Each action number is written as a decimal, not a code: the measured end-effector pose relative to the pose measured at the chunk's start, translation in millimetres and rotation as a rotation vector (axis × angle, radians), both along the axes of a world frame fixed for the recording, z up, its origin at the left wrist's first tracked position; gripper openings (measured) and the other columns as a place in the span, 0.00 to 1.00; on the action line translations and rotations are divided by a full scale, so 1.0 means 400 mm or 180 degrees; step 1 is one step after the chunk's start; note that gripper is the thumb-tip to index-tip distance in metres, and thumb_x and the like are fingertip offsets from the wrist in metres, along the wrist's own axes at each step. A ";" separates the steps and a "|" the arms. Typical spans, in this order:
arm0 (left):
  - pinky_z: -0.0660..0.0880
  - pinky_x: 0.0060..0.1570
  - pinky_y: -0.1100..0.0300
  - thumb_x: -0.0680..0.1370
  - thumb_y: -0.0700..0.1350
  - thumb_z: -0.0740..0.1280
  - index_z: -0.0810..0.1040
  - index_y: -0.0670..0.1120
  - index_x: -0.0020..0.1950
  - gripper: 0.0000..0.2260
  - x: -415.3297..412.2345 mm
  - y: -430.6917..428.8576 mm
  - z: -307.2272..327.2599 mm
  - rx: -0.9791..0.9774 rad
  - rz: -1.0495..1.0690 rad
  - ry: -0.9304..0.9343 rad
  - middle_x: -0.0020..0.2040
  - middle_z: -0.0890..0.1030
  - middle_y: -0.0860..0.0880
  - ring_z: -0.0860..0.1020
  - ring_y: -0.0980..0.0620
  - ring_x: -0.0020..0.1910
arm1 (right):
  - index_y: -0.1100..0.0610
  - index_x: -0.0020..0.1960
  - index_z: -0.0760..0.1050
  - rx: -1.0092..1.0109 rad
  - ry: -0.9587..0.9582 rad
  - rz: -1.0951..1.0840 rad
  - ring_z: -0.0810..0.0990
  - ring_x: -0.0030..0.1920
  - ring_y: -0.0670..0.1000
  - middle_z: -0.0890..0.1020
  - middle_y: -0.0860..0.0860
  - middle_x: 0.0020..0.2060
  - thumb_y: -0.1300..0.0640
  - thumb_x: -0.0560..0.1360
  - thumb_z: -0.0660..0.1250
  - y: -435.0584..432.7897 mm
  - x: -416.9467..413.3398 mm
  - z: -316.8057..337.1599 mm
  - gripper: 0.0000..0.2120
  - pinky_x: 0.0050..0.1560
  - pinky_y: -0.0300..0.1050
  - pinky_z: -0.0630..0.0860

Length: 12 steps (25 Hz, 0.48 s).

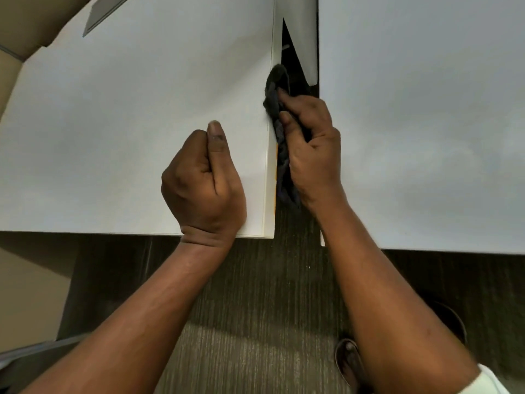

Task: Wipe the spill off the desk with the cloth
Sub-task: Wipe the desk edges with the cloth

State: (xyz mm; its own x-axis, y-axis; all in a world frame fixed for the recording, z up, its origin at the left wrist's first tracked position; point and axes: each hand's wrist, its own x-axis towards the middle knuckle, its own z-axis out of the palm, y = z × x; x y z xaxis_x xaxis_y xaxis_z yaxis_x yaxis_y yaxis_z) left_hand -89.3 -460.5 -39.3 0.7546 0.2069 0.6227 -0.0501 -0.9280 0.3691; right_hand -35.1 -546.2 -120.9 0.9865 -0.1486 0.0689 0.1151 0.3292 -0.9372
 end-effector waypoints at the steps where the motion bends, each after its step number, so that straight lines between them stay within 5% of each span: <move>1: 0.60 0.28 0.55 0.81 0.43 0.56 0.69 0.36 0.30 0.21 0.000 0.002 0.000 -0.0083 0.0059 0.0010 0.25 0.70 0.38 0.67 0.46 0.26 | 0.63 0.63 0.76 -0.0073 -0.0014 0.0017 0.75 0.57 0.46 0.76 0.57 0.54 0.68 0.77 0.63 0.000 -0.047 -0.008 0.15 0.60 0.30 0.69; 4: 0.59 0.29 0.60 0.81 0.45 0.56 0.69 0.38 0.31 0.20 0.000 0.004 0.004 -0.0192 0.0163 0.0094 0.25 0.70 0.38 0.67 0.47 0.27 | 0.63 0.61 0.77 -0.0246 -0.0210 0.0099 0.74 0.56 0.42 0.75 0.55 0.54 0.69 0.75 0.63 -0.001 -0.160 -0.016 0.15 0.59 0.29 0.69; 9: 0.58 0.29 0.60 0.81 0.45 0.56 0.69 0.38 0.31 0.20 0.003 -0.003 0.004 -0.0111 0.0199 0.0200 0.26 0.71 0.38 0.67 0.47 0.28 | 0.64 0.61 0.77 -0.0322 0.0082 -0.0016 0.75 0.55 0.49 0.76 0.58 0.54 0.69 0.76 0.64 -0.006 -0.004 0.026 0.14 0.56 0.28 0.69; 12: 0.59 0.29 0.57 0.81 0.44 0.56 0.70 0.37 0.31 0.20 0.006 -0.005 0.006 -0.0127 0.0245 0.0212 0.26 0.72 0.38 0.67 0.46 0.28 | 0.63 0.60 0.78 -0.0249 -0.0081 0.0086 0.74 0.56 0.44 0.74 0.55 0.55 0.70 0.75 0.62 -0.004 -0.146 0.002 0.15 0.58 0.29 0.69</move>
State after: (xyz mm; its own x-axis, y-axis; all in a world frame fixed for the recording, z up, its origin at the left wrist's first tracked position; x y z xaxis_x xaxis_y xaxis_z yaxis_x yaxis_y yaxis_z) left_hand -87.0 -462.5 -37.0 0.7749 0.2895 0.5619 0.0465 -0.9127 0.4060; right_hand -93.7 -547.9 -120.1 0.9879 -0.1150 0.1043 0.1311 0.2585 -0.9571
